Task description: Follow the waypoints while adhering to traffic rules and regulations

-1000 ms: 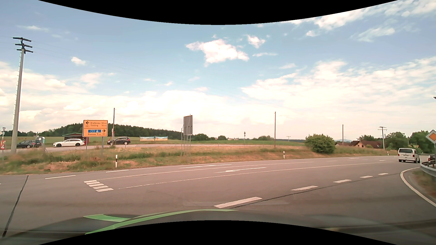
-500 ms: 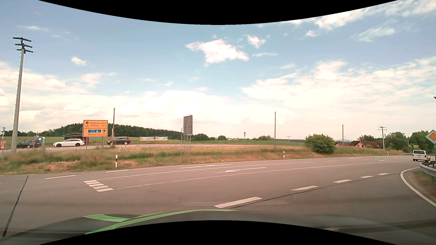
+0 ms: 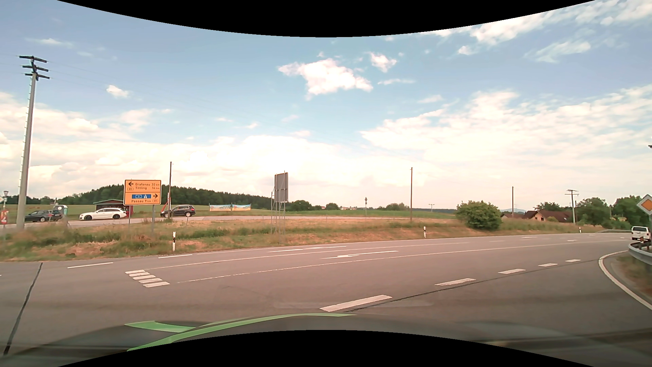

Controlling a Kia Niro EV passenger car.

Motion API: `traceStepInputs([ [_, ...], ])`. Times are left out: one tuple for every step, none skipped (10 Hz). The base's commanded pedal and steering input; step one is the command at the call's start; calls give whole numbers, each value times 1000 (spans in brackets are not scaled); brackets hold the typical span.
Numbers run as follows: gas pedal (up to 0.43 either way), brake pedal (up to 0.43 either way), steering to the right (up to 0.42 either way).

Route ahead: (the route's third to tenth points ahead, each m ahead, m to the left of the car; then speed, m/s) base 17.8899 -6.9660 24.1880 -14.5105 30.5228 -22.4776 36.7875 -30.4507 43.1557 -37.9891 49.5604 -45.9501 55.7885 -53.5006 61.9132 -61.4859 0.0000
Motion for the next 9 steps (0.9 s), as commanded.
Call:
traceStepInputs([
  [0,244,195],
  [0,238,195],
  [0,238,195],
  [0,238,195],
  [0,238,195],
  [0,238,195],
  [0,238,195],
  [0,238,195],
  [0,238,195],
])
